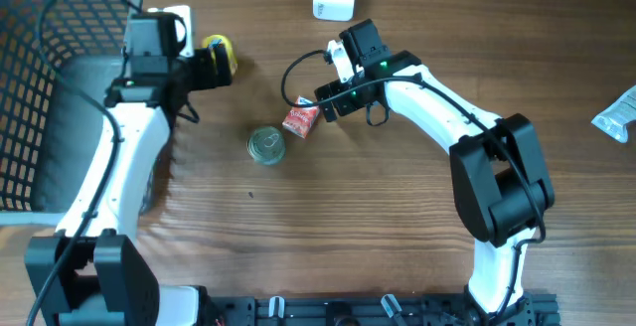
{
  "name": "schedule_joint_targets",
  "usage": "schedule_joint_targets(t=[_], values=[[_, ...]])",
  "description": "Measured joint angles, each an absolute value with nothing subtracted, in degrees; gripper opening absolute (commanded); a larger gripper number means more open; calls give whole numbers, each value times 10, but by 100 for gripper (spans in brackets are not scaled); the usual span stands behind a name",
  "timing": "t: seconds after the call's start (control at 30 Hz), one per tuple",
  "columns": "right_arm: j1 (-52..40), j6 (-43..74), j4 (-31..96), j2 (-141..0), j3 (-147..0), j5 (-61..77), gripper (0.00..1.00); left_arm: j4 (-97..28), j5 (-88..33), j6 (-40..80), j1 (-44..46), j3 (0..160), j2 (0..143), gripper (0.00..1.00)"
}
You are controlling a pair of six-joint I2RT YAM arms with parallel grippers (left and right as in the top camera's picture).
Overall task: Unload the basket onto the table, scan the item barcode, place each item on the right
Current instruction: 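Swing the right gripper back toward the red-white Kleenex pack, then lower the right gripper over the Kleenex pack while left arm retracts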
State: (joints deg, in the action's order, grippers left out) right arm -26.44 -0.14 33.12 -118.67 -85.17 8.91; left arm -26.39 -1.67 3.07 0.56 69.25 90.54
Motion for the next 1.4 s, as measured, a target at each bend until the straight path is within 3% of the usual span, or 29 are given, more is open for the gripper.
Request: schedule_joint_targets(t=[0.37, 0.67, 0.9, 1.4], values=[[-264, -55, 378, -1187, -854, 44, 100, -252, -9, 29, 65, 690, 830, 100], [-264, -54, 388, -1187, -855, 31, 100, -222, 142, 43, 107, 553, 517, 100], [-265, 62, 469, -1190, -933, 73, 100, -280, 183, 64, 96, 505, 493, 100], [-268, 368, 456, -1190, -988, 167, 100, -281, 185, 107, 96, 443, 378, 100]])
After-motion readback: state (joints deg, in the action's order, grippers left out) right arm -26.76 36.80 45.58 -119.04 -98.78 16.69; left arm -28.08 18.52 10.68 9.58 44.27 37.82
